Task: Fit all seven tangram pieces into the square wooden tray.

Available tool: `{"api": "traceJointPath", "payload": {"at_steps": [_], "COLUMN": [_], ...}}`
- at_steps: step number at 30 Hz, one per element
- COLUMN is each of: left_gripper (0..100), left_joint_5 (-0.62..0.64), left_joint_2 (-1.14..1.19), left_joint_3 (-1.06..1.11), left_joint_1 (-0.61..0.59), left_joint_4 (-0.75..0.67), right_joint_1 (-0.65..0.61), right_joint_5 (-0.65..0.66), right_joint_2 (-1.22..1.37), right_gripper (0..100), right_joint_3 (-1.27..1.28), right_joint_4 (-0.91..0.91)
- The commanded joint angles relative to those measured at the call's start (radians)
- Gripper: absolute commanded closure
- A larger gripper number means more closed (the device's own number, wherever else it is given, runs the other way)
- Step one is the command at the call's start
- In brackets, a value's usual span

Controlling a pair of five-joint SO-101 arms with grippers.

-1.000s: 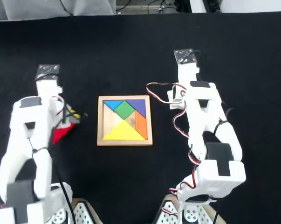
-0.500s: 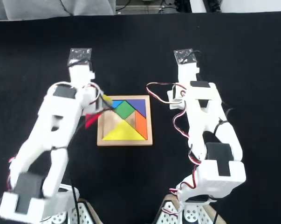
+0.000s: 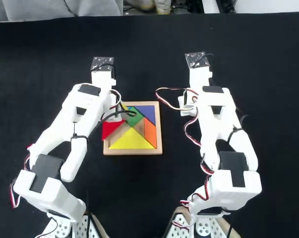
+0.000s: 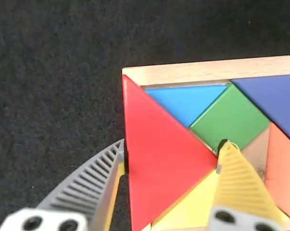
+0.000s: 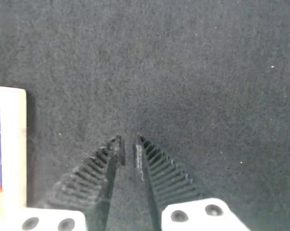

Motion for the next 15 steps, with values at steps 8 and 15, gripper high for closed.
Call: {"api": "traceJointPath", "payload": {"at_steps": [8,15], "left_gripper": [72,65], "left_joint_5": [0.074,0.143], "left_joint_2": [-0.008,0.000], "left_joint_3": [-0.053,-0.045], "left_joint_1": [0.070,0.045], "left_joint_4": [0.061,0.063], "right_joint_1": [-0.011,-0.011], "right_joint_5": [0.009,0.009], "right_joint_2": [-0.012,-0.012], "right_gripper": [95.2,95.2], "right_joint_3": [-0.004,-0.004], "right_joint_4": [0.005,0.005]}}
